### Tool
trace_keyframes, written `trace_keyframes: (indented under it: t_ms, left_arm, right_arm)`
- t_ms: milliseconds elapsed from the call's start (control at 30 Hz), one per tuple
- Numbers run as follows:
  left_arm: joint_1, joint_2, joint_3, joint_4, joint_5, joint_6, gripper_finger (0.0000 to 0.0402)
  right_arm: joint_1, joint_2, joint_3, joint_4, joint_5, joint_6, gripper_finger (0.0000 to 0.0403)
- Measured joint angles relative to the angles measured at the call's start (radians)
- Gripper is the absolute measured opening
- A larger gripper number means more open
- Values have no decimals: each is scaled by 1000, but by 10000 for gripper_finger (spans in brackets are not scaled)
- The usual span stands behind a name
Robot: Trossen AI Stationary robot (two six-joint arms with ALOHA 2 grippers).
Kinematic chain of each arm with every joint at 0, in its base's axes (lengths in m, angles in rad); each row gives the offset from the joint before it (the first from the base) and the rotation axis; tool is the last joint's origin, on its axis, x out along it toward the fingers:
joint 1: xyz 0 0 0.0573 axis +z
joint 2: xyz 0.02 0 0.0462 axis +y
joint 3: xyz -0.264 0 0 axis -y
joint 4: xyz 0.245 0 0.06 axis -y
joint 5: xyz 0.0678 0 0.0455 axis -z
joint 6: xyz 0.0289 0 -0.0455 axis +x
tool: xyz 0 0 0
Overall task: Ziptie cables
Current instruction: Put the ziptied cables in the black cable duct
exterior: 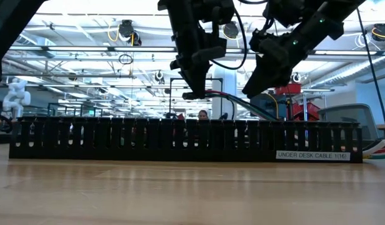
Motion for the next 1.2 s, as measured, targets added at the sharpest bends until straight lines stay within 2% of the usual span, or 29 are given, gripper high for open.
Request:
trace_keyframes:
  t_ms: [400, 533, 633, 800, 1200]
  left_arm:
    - [0, 0, 2, 13, -9, 3, 13]
    - [0, 0, 28, 10, -9, 4, 13]
    - [0, 0, 56, 9, -9, 8, 13]
    - [2, -2, 92, 4, -28, 30, 13]
    - [16, -2, 109, -79, -63, 59, 13]
  right_arm:
    - [-2, 93, 0, 98, 15, 6, 295]
    - [-3, 112, 0, 92, 95, 98, 289]
    - [-3, 106, 0, 102, 110, 107, 275]
    - [-3, 105, 0, 93, 109, 105, 220]
    - [-2, 105, 0, 98, 102, 100, 35]
